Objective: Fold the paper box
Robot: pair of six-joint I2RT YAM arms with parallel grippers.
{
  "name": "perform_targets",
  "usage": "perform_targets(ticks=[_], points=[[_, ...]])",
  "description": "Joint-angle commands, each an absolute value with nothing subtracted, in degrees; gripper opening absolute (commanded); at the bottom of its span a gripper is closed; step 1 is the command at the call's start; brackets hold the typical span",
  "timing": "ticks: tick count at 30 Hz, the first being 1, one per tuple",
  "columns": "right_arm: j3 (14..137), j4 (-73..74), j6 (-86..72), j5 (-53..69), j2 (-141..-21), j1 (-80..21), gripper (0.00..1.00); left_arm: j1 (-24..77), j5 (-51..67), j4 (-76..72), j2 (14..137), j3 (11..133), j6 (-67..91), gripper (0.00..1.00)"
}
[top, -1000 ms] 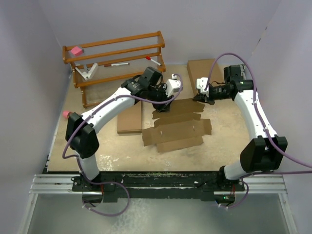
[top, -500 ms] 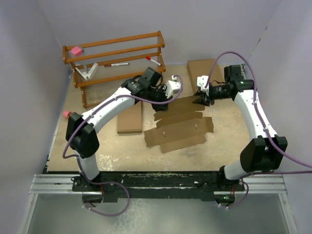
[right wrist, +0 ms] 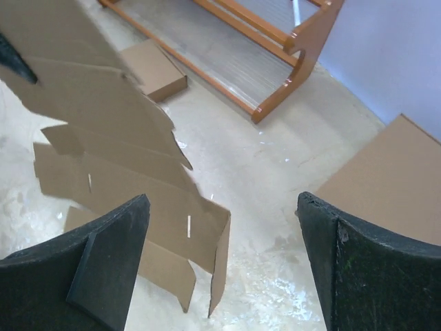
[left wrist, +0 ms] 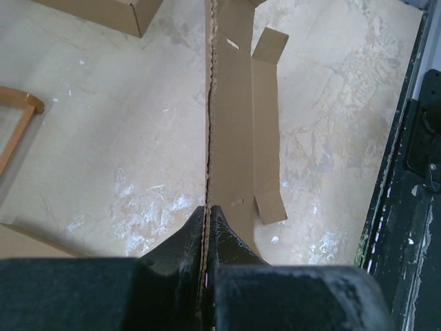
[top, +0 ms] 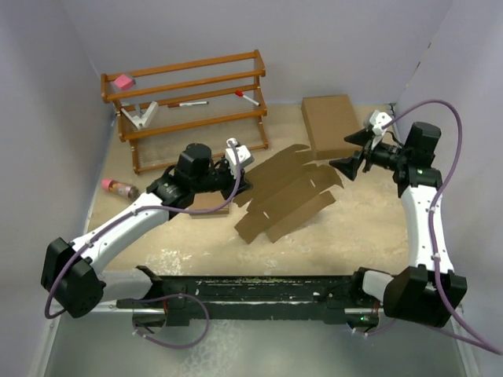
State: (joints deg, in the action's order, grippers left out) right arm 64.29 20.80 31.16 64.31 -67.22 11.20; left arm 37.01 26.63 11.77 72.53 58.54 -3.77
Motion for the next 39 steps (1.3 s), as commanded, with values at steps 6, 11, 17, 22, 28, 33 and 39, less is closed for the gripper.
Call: perform_targets(ticks=[6,11,17,22,28,33,39], points=[[58.9,-1.7,11.5,71.2,-69.1,14.2,0.67,36.0,36.2,-0.4,73.4,57.1,-2.2,0.04],[61.2,2.5,13.8,73.4,-68.5,16.3,0.52,35.9,39.0,9.4,72.8,62.5,-10.5,0.04],[59.0,1.0,13.1,74.6,-65.3,17.5,0.56,34.4,40.8,3.0,68.8,56.5,-13.2,0.04],[58.4,0.8,13.1,77.4,-66.8,17.4,0.56,31.4,44.5,-1.2,66.1,53.7,-12.6,0.04],[59.7,4.5,13.1,77.5,-70.7,15.1,0.56,31.4,48.2,-3.1,65.0,50.5,-15.5,0.04],[64.8,24.2,13.1,73.2,-72.8,10.8,0.56,31.4,47.7,-1.9,64.1,49.7,-18.3,0.04],[67.7,40.3,13.1,71.7,-75.2,9.4,0.56,31.4,47.0,-1.8,64.1,49.3,-19.6,0.04]])
